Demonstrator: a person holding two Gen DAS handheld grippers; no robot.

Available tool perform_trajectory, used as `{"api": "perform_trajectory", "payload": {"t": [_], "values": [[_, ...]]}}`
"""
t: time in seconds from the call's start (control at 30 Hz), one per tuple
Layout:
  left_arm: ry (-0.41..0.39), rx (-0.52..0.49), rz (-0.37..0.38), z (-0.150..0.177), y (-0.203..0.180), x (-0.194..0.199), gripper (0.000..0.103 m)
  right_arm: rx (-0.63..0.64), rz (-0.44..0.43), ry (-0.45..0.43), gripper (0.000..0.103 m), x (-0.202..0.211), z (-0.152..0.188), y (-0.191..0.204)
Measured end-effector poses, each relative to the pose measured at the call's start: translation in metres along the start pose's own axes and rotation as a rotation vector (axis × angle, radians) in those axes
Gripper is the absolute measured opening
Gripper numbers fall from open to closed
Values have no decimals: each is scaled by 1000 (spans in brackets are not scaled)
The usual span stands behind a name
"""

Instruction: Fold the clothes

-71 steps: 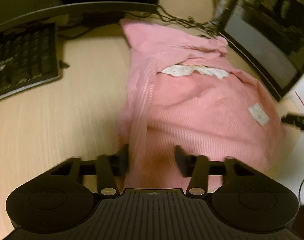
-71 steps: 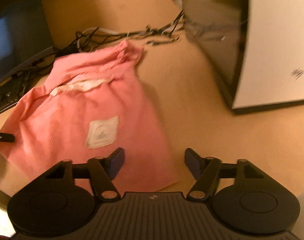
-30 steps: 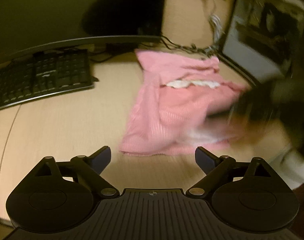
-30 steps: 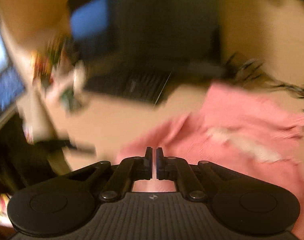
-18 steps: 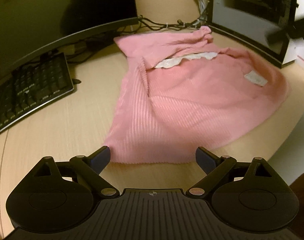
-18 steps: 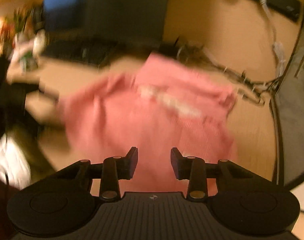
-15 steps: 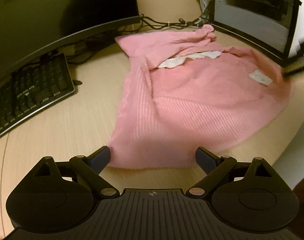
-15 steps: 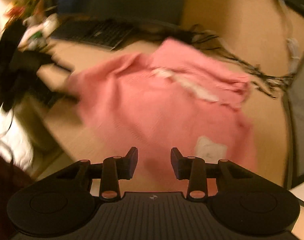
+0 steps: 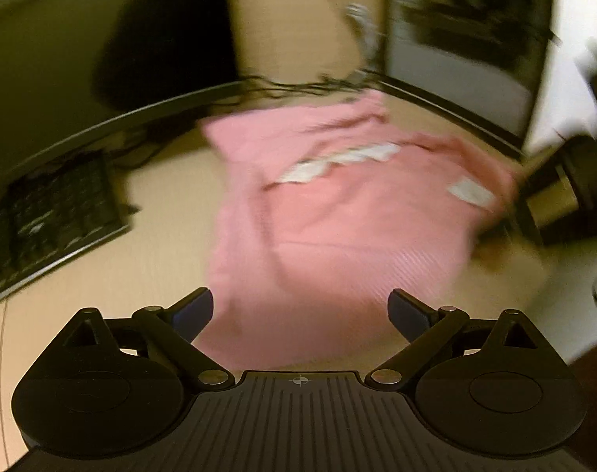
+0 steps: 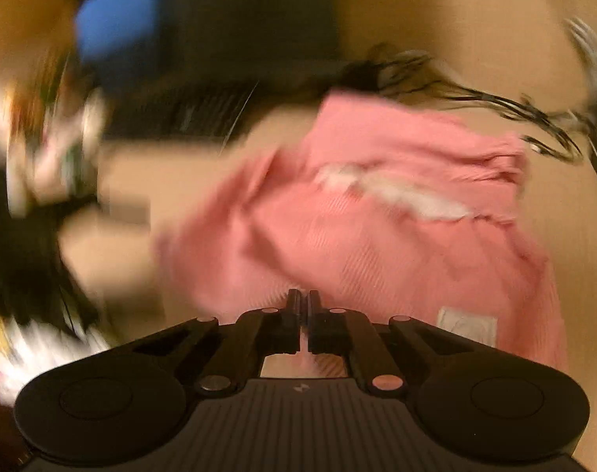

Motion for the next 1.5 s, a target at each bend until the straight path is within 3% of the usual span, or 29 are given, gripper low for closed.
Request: {"api": "perform_trajectory", "payload": {"t": [0.13, 0.2, 0.37, 0.4, 0.47, 0.53, 0.67, 0.77, 0.87, 1.07, 1.17, 1.23, 1.37, 1.5], "values": [[8, -140, -15, 2, -25, -11, 100, -191, -82, -52, 3, 19, -30, -25], [10, -209, -42, 2, -33, -20, 100, -183, -70, -46, 3, 19, -26, -24], [-31, -285, -217, -17, -20, -41, 99, -148, -10, -38, 4, 18, -13, -23], [-47, -267, -239, -23, -15, -40, 99, -93, 49, -38, 6, 19, -8, -23], [-97, -191, -268, -37, 0, -28, 99, 10, 159, -36, 23, 21, 1, -21], [-160, -102, -295, -51, 17, -10, 99, 39, 177, -22, 33, 23, 14, -19], [-319, 88, -293, -69, 47, 48, 100, 6, 175, -6, 35, 30, 34, -22], [-401, 236, -198, -62, 68, 84, 102, -40, 176, -8, 43, 35, 41, -31], [-392, 367, -64, -44, 87, 93, 103, -78, 180, -15, 47, 36, 43, -41], [-188, 511, -43, -3, 109, 44, 103, -125, 174, -7, 47, 11, 42, -51], [-121, 526, -22, 4, 98, 20, 103, -112, 195, 29, 47, -7, 51, -52], [-98, 497, -1, 1, 83, 12, 103, -75, 235, 75, 47, -17, 62, -51], [-88, 264, 74, -12, 30, 12, 103, 15, 276, 67, 47, 11, 80, -49], [-64, 120, 86, -13, 0, 9, 103, 220, 326, 87, 47, 24, 90, -37]]}}
Point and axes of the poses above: each gripper's, at about its wrist camera, not at the fingertips, and x roughly against the way its jaws point, y to its left, z to its underside, the point moved 9 cm from there along -x, roughly the way its jaws point, and after that the axes turned 7 degrees about y, right-handed, at the moved point
